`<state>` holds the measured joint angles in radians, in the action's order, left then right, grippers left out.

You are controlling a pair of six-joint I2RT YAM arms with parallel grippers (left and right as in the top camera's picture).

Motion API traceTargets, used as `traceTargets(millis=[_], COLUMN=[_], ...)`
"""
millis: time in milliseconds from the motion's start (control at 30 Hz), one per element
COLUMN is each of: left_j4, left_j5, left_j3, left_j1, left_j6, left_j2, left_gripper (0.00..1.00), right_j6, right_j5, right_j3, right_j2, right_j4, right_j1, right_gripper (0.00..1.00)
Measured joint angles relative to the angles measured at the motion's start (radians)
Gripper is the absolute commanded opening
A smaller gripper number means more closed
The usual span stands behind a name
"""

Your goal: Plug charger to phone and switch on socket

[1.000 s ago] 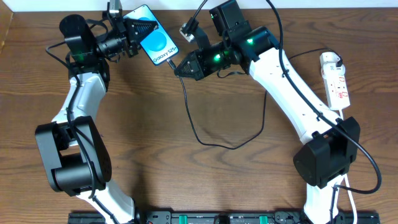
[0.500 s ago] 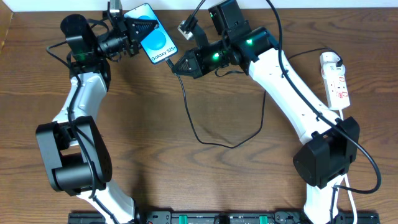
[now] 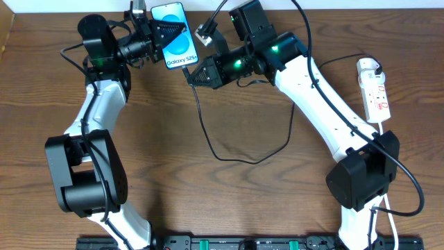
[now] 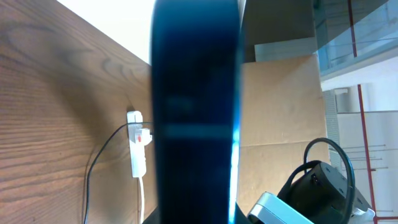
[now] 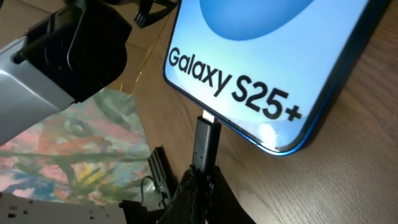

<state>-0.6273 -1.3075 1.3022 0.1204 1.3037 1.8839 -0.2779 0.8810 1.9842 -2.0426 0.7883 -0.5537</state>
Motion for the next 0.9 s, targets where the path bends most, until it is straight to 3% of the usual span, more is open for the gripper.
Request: traceTargets(millis=[433, 800, 833, 900], left_j4=[-0.001, -0.001, -0.001, -0.001], left_j5=[0.126, 0.15, 0.148, 0.14], left_j3=[-0.001, -0.002, -0.002, -0.003], left_j1=[-0.009, -0.006, -0.006, -0.006], left_j6=[-0.073, -0.074, -0.074, -0.076], left_j2=[0.0, 0.0, 0.0, 0.0], left_gripper=[0.07, 0.07, 0.07, 0.07], right_j6=[-0.263, -0.299, -0.298, -0.291], right_j5=[-0.094, -0.116, -0.116, -0.118], right_j3=[-0.005, -0.009, -0.009, -0.009], right_j2=[0.0, 0.0, 0.0, 0.0], right_j4=[-0.083, -0.101, -0.1, -0.088], right_j1=[0.0, 0.0, 0.0, 0.0], right_gripper=[0.01, 0.01, 0.03, 0.16])
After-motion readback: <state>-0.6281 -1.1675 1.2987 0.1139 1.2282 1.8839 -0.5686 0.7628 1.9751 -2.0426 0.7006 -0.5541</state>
